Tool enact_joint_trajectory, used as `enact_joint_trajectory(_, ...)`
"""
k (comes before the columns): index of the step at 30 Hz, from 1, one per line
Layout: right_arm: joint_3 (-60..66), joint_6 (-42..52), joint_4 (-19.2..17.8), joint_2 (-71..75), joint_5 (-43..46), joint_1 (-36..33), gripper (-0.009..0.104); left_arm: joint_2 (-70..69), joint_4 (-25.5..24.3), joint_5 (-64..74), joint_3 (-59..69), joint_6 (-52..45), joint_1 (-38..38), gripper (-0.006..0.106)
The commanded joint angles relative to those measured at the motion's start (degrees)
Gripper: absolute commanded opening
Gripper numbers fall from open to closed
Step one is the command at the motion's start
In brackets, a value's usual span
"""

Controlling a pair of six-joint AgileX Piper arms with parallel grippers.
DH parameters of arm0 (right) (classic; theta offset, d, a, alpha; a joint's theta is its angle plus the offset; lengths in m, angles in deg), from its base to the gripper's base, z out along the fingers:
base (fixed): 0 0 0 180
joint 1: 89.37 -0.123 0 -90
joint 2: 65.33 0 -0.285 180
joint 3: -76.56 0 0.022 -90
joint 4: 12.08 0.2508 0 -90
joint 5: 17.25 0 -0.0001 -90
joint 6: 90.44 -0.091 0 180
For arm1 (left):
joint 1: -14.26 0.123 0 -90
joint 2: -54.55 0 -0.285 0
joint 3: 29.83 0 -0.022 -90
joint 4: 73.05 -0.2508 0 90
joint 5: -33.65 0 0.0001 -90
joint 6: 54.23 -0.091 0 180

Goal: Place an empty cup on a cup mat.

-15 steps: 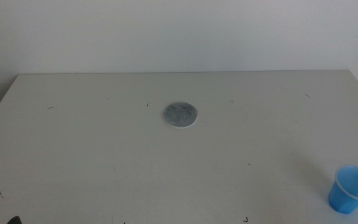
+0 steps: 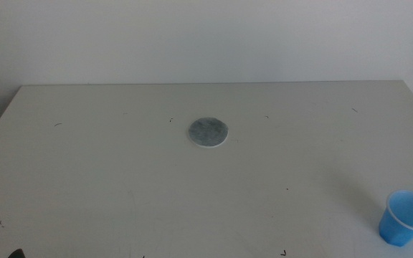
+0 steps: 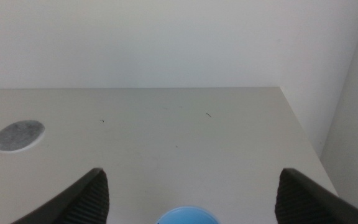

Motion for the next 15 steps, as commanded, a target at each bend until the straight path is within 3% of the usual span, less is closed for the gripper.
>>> enact_joint_trajectory(1,-6.06,0.06,-0.22,-4.34,0.63,0.25,0.091,-0.71,-0.02,-3.78,-0.34,0.61,0.06,0.105)
enact_joint_trajectory(10,-26.55,-0.15,0.38,-18.17,-17.78,0.25,0.091,-0.71,-0.02,-3.78,-0.34,0.61,0.06,0.105)
enact_joint_trajectory(15,-36.12,-7.07,-0.51,-25.9,-26.53,0.25,0.091,-0.71,-0.02,-3.78,-0.34,0.61,0.06,0.105)
